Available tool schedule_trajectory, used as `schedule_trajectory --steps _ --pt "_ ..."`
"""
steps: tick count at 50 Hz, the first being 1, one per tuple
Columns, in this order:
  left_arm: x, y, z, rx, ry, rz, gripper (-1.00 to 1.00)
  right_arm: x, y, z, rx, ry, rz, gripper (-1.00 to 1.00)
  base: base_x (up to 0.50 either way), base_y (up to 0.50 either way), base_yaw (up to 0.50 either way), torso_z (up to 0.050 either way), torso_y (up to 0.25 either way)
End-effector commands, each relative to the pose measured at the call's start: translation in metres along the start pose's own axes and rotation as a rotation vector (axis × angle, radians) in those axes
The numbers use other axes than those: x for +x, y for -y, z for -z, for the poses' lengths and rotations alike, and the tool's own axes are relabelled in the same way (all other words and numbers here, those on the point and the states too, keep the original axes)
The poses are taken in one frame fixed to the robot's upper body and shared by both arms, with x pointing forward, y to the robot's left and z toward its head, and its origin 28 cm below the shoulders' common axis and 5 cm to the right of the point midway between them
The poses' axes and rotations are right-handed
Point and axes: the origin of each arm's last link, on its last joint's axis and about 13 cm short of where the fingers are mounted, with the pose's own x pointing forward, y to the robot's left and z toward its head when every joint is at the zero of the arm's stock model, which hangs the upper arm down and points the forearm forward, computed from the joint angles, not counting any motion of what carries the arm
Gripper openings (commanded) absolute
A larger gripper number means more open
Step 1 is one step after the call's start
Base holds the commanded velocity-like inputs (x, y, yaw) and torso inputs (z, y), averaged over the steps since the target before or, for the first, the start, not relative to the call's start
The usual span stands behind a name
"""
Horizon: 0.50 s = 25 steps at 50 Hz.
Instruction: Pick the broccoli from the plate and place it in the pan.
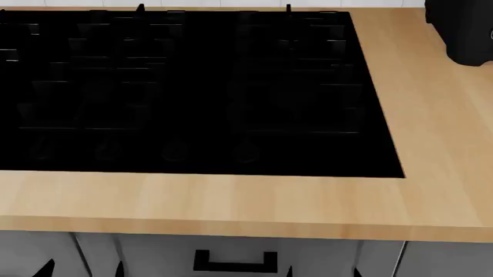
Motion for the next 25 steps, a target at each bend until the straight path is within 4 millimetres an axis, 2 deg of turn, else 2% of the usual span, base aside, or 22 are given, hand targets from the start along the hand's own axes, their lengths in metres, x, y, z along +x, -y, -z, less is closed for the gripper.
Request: schedule_trajectory --steps 1,2,6,13,25 --pt "0.0001 -0.0001 -0.0003 0.0 0.0 0.0 1.0 -0.0003 -0.0004 -0.0003 0.0 0.0 0.0 1.0 0.0 0.0 0.0 0.0 0.0" --pt "0.0006 0.0011 0.0021 -0.029 0.005 0.0 1.0 0.0013 -0.0003 0.0056 0.035 -0.073 0.016 1.0 0.0 0.0 0.0 0.0 0.0" --pt "-0.0013 0.0042 0.0028 -0.051 0.019 0.012 1.0 -0.0018 -0.0012 0.0042 0.033 -0.059 0.026 1.0 0.0 0.0 0.0 0.0 0.0" --pt "-0.0042 0.0071 0.0002 -0.13 0.031 0.044 1.0 -0.005 0.0029 -0.0002 0.122 -0.04 -0.084 1.0 0.0 0.0 0.0 0.003 0.0" --pt "-0.0049 0.0052 -0.0005 -0.181 0.014 0.078 1.0 -0.0045 0.0026 -0.0012 0.166 -0.06 -0.076 1.0 0.0 0.0 0.0 0.05 0.0"
